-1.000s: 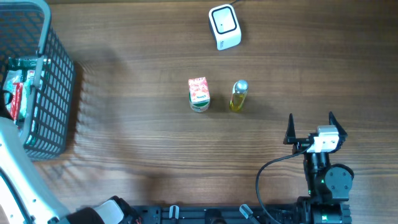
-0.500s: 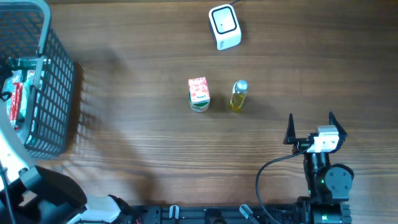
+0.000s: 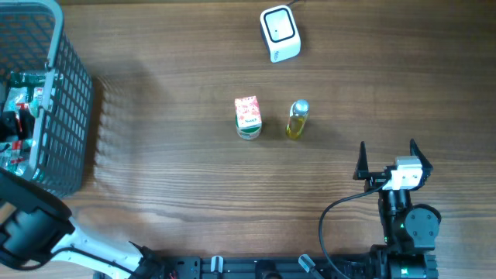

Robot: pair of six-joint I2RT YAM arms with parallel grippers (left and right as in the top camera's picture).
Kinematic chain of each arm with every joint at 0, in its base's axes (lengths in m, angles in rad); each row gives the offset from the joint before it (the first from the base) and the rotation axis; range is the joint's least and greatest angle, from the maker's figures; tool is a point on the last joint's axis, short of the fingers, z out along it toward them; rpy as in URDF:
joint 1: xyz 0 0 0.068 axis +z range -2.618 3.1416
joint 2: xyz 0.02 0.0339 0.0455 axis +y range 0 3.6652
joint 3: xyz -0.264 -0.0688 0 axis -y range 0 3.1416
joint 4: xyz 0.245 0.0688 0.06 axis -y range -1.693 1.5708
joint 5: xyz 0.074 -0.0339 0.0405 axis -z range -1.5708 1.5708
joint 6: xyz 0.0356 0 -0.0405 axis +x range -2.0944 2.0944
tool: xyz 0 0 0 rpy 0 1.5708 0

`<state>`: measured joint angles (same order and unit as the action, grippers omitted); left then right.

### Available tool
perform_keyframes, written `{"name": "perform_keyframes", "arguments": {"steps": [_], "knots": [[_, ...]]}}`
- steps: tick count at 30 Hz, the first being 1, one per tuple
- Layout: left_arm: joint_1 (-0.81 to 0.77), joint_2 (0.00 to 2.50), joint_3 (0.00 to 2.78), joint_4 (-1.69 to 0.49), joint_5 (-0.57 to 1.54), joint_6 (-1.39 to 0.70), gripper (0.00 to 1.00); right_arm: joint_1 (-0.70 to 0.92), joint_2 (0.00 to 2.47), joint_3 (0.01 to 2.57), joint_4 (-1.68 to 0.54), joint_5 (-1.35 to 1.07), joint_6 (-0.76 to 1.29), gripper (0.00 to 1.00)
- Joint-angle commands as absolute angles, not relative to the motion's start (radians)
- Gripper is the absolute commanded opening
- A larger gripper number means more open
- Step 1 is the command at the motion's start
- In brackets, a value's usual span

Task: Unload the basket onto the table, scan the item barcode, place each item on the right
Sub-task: 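Reach the left gripper into the basket and grasp the green 3M packet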

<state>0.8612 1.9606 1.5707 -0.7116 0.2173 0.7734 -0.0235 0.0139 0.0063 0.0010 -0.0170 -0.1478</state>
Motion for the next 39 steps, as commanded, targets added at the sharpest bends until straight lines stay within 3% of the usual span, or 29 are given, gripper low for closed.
{"name": "perform_keyframes", "arguments": {"steps": [1,16,17,18,22,24,26,29,39], "knots": [[0.860,2.019,1.577,-0.716,0.281,0.869,1.00,-0.026,0.011,0.005,0.006,-0.001,-0.157,1.00],[0.860,2.218,1.575,-0.628,0.279,0.844,0.98,-0.026,0.011,0.005,0.006,-0.001,-0.157,1.00],[0.861,2.218,1.575,-0.628,0.279,0.844,0.92,-0.026,0.011,0.005,0.006,-0.001,-0.157,1.00],[0.860,2.218,1.575,-0.628,0.280,0.845,0.65,-0.026,0.011,0.005,0.006,-0.001,-0.157,1.00],[0.860,2.218,1.575,-0.617,0.280,0.845,0.42,-0.026,0.011,0.005,0.006,-0.001,-0.157,1.00],[0.860,2.218,1.575,-0.617,0.280,0.845,0.37,-0.026,0.011,0.005,0.006,-0.001,-0.157,1.00],[0.860,2.218,1.575,-0.613,0.280,0.826,0.18,-0.026,0.011,0.005,0.006,-0.001,-0.157,1.00],[0.860,2.198,1.578,-0.606,0.281,0.794,0.04,-0.026,0.011,0.005,0.006,-0.001,-0.157,1.00],[0.859,1.932,1.578,-0.524,0.386,0.690,0.04,-0.026,0.011,0.005,0.006,-0.001,-0.157,1.00]]}}
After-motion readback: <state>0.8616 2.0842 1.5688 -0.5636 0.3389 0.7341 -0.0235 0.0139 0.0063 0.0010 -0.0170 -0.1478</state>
